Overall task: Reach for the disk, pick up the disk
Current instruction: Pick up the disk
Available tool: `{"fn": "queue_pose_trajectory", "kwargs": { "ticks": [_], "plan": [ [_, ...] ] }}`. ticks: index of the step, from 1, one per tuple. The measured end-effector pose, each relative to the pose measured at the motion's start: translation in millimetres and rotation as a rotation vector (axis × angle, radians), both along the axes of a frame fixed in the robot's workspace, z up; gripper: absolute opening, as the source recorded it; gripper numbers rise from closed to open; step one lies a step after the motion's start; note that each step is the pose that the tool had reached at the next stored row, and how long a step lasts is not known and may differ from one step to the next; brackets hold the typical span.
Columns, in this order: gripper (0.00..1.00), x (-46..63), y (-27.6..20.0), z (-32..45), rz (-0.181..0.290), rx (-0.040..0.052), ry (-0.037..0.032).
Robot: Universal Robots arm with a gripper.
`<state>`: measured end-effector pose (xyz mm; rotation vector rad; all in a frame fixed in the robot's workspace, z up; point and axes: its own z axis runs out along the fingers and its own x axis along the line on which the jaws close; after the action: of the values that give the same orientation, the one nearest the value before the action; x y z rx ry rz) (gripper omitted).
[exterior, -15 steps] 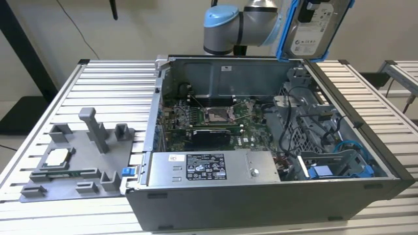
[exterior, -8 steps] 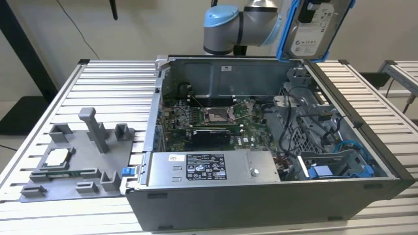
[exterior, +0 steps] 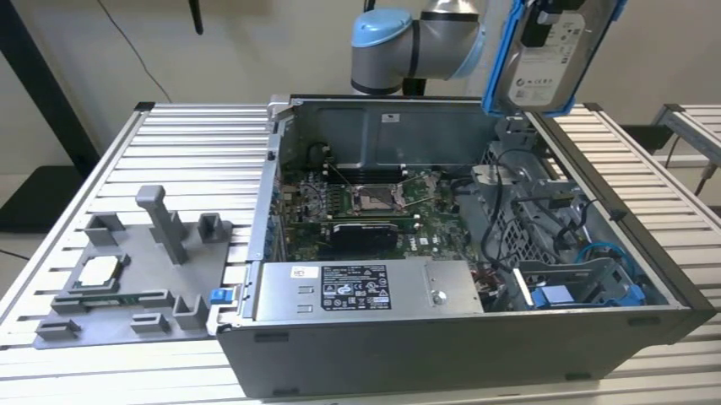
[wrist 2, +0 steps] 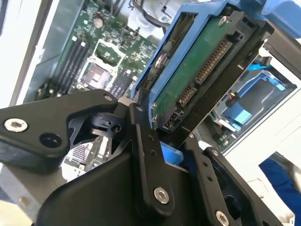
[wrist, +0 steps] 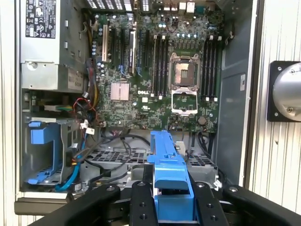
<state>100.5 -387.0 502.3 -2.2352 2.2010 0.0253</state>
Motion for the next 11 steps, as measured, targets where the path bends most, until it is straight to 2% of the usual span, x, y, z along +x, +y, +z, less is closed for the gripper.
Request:
{"fn": "queue_pose_trajectory", "kwargs": {
  "ticks": [7,11],
  "plan": [
    [0.0,0.0,-19.3,-4.8,0.0,-0.0123,0.0],
    [0.0,0.0,-30.8,-6.4,0.0,-0.0232,0.0]
  ]
}}
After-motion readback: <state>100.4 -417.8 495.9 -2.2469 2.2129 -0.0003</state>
